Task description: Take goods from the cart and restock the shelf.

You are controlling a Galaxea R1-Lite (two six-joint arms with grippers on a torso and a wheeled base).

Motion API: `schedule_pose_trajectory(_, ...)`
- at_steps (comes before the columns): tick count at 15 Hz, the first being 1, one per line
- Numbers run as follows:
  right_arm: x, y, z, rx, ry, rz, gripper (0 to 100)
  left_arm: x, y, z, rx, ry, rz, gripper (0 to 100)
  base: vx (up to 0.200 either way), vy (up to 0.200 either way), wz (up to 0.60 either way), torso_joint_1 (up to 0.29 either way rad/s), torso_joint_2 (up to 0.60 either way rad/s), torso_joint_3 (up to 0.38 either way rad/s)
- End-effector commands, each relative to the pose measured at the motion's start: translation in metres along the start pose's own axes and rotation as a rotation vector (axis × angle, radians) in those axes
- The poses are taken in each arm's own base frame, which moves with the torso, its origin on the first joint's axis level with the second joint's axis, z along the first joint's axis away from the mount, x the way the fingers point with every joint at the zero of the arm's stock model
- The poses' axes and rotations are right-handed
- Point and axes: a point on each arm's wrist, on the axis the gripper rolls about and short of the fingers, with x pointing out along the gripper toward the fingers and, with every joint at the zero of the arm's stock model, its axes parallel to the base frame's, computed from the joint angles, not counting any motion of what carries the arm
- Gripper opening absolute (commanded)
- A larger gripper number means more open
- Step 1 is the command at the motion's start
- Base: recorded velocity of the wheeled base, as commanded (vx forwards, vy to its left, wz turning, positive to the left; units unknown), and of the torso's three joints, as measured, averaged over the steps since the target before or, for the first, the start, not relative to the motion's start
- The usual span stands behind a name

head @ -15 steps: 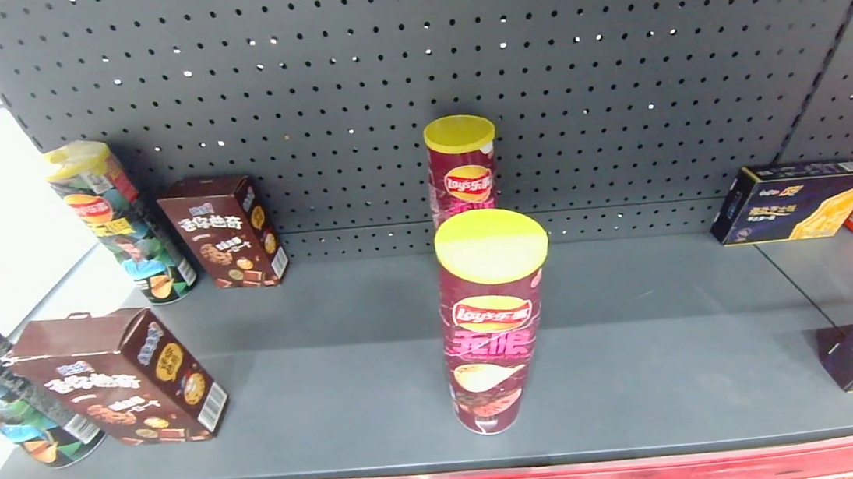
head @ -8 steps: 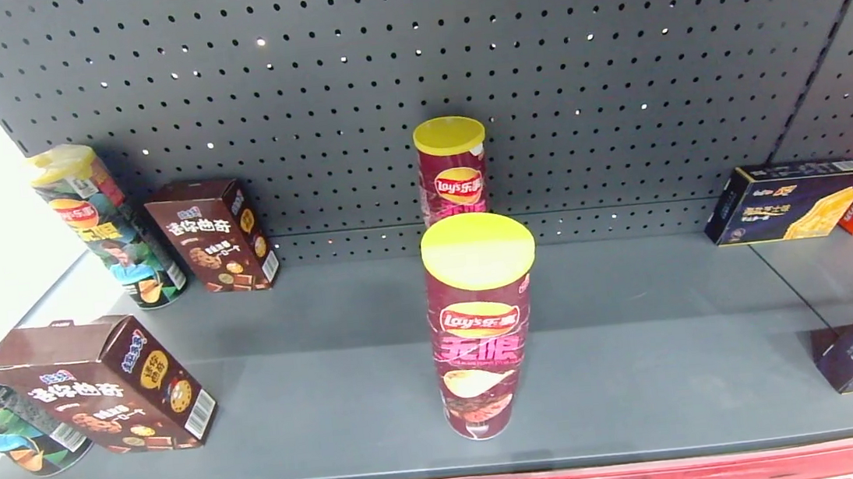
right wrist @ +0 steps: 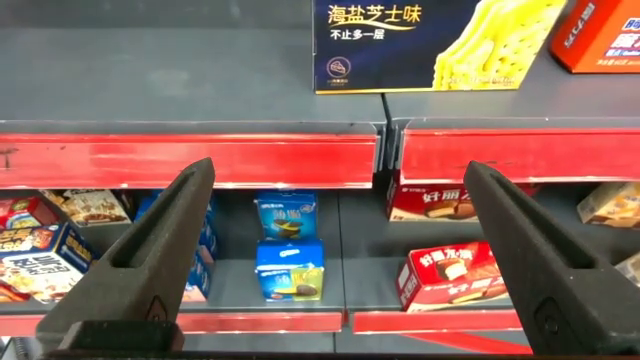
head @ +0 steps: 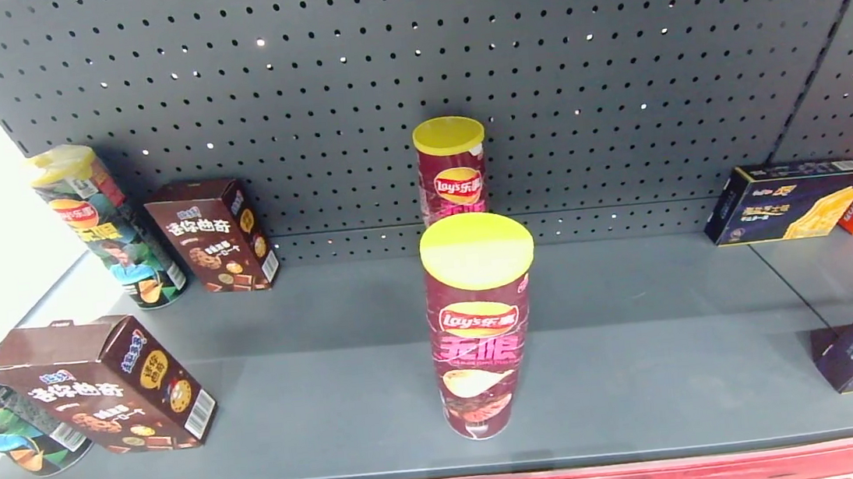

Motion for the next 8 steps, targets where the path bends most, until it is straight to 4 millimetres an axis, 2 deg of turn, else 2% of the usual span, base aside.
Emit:
schedule_pose_trajectory(1, 0.0001, 0.0000, 0.0001, 0.000, 0.001, -0.001, 100, 0.0001, 0.0000, 0.0000, 0.003, 0.001, -0.001, 100, 0.000, 0.000, 0.00, 0.000, 0.00, 0.000)
schedule_pose_trajectory(2, 0.0001, 0.0000, 0.0001, 0.000, 0.001, 0.000, 100, 0.0001, 0.0000, 0.0000, 0.005, 0.001, -0.001, 100, 0.000, 0.000, 0.00, 0.000, 0.00, 0.000)
schedule_pose_trajectory(3, 0.0001, 0.0000, 0.0001, 0.000, 0.001, 0.000, 100, 0.0001, -0.0001, 0.0000, 0.006, 0.001, -0.002, 100, 0.000, 0.200, 0.00, 0.007, 0.00, 0.002)
schedule_pose_trajectory(8, 0.0001, 0.0000, 0.0001, 0.000, 0.001, 0.000, 100, 0.0001, 0.0000, 0.0000, 0.000, 0.001, 0.001, 100, 0.000, 0.000, 0.00, 0.000, 0.00, 0.000)
